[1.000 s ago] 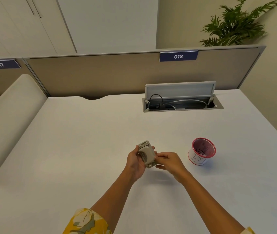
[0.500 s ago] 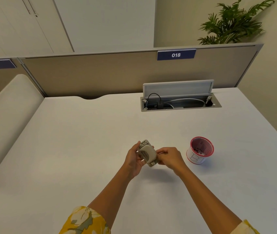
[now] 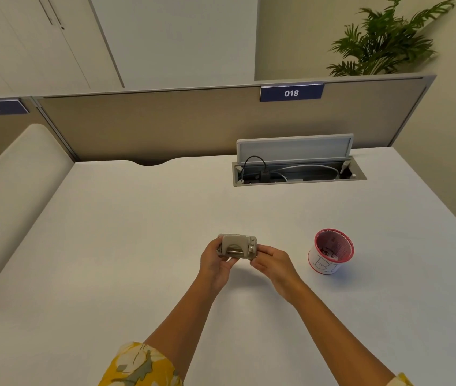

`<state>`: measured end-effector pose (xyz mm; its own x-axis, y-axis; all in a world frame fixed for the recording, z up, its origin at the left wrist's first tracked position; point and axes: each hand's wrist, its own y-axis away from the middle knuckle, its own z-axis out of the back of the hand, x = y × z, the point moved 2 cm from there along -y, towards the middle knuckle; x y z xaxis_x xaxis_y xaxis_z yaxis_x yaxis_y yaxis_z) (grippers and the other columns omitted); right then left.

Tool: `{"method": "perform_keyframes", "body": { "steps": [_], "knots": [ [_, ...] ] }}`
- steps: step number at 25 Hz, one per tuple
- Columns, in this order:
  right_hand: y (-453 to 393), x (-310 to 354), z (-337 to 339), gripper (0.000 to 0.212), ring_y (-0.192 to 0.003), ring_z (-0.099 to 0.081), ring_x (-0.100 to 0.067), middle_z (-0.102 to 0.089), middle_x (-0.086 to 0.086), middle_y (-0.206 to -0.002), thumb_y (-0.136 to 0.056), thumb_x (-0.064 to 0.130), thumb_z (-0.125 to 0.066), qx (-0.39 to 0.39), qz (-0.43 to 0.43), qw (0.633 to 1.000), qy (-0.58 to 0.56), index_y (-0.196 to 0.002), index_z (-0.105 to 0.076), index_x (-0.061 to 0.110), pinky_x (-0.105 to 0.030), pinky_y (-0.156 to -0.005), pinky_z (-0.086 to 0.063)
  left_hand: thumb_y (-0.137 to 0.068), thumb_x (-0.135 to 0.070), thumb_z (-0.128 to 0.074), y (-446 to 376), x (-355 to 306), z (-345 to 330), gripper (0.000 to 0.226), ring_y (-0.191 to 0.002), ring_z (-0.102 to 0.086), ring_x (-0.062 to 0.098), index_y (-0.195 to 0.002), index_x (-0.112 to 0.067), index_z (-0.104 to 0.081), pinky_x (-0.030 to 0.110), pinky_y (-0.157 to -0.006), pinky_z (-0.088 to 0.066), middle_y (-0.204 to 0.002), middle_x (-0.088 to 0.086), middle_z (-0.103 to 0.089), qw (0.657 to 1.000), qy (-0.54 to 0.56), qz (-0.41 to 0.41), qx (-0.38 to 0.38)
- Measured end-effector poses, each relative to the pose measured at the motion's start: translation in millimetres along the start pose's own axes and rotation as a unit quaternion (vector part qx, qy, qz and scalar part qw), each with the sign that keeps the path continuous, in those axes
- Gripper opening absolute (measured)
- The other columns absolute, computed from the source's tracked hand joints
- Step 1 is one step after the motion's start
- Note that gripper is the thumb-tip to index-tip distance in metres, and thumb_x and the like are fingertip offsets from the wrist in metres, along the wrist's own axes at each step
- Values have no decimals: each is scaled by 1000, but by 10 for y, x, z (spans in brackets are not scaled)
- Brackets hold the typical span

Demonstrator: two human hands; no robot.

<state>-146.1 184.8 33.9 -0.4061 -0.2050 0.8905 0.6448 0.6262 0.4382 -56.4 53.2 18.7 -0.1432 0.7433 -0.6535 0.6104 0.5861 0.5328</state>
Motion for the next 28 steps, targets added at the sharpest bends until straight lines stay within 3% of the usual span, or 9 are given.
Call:
{"method": "perform_keyframes", "body": {
  "steps": [11,15,19,23,26,28],
  "knots": [
    [-90,26,1,38,-91,-71,-20,-73,-4,-97,-83,-2,-68,-93,31,993,60,-120,-67,7,-30,-84,-59,-98,-16,-55,-1,23,-25,21,-99,-66,27,-112,-5,-65,34,-82,-58,-109,16,-66,1000,1,7,23],
    [-122,67,-7,38,-85,-72,-20,-74,-10,-106,-82,-2,-70,-131,30,988,79,-119,-68,7,-28,-81,-59,-98,-15,-54,-17,41,-30,24,-101,-66,28,-116,-4,-64,33,-81,-59,-111,18,-66,999,3,3,38],
    [-197,116,41,34,-91,-70,-22,-73,-10,-108,-84,-2,-66,-99,5,991,86,-116,-70,9,-32,-84,-59,-94,-15,-55,-31,22,20,30,-95,-67,29,-118,0,-66,33,-77,-59,-110,21,-68,998,-45,9,40],
    [-275,228,135,25,-93,-67,-22,-73,-10,-99,-87,-7,-61,-40,-15,999,23,-104,-73,6,-30,-81,-56,-90,-18,-60,11,-30,44,29,-72,-67,21,-109,1,-72,35,-74,-56,-89,15,-71,976,-194,67,70],
    [-328,241,128,21,-92,-68,-22,-73,-12,-102,-86,-3,-64,-46,-5,998,35,-104,-73,4,-29,-82,-55,-89,-9,-62,61,20,-10,25,-90,-72,25,-110,-2,-75,45,-92,-58,-100,14,-76,957,-243,100,123],
    [-335,204,100,21,-92,-69,-23,-73,-12,-102,-86,-2,-65,-42,0,999,13,-104,-73,4,-30,-81,-56,-91,-7,-61,85,62,-34,25,-96,-72,27,-112,-4,-75,46,-93,-58,-108,15,-75,963,-225,93,120]
  ]
}}
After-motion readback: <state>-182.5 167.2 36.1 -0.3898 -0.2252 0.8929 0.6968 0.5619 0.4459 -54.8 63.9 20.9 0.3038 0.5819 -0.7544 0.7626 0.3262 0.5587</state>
